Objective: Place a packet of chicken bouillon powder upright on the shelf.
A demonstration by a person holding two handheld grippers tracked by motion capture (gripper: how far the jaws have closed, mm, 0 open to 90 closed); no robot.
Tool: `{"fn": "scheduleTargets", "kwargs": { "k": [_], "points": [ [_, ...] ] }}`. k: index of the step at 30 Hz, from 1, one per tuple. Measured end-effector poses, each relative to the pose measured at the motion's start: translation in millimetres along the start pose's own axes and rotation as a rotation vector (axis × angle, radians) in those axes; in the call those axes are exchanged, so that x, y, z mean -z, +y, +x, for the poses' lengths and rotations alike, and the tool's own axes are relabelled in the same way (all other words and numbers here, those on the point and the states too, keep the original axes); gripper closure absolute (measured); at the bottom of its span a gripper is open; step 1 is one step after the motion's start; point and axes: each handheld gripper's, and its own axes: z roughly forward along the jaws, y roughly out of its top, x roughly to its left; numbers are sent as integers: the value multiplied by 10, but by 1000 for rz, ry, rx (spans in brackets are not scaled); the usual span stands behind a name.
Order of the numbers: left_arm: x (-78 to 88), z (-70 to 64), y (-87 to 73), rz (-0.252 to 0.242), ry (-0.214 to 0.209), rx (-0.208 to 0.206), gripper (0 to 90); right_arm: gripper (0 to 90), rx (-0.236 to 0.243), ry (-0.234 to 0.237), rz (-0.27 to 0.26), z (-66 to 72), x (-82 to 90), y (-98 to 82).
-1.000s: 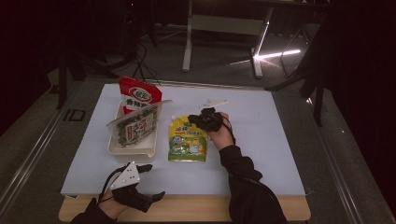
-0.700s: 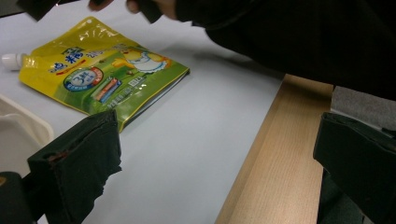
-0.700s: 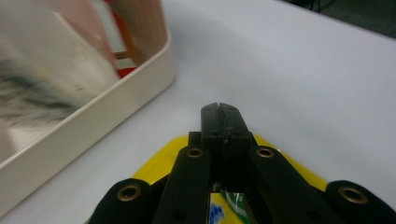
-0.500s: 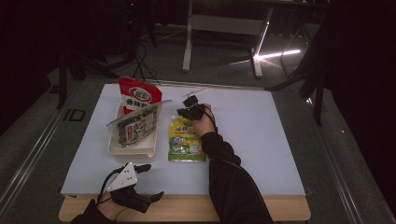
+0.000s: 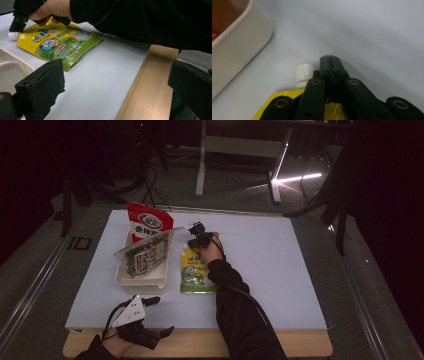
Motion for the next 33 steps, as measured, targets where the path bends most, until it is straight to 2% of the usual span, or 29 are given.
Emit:
{"fn": "scheduleTargets", "kwargs": {
  "k": [3, 7, 14, 17, 18, 22, 25, 28, 30, 33],
  "points": [
    [-8, -4, -3, 3, -1, 0, 19, 900, 8, -19, -4, 34, 34, -55],
    [-15, -7, 3, -1, -4, 7, 19, 900, -8, -18, -10, 74, 108, -163],
    [-37, -29, 22, 4, 1, -9, 19, 899, 0, -37, -25, 196, 267, -400],
    [-43, -36, 23, 3, -4, -7, 19, 899, -8, -31, -35, 222, 309, -474],
    [-50, -43, 26, 2, -2, -9, 19, 899, -26, -28, -45, 243, 358, -554],
    [-64, -60, 33, 4, -7, -16, 19, 899, -30, -14, -48, 267, 395, -615],
    [-74, -66, 34, 6, -10, -16, 19, 898, -5, 17, -49, 313, 464, -720],
    [-83, -61, 39, 5, -14, -15, 19, 899, 23, 29, -39, 350, 493, -757],
    [-91, -62, 40, 5, -18, -14, 19, 893, 37, 21, -34, 375, 507, -761],
    [-106, -63, 36, 5, -23, -14, 19, 867, 24, 35, -56, 360, 586, -733]
  ]
}}
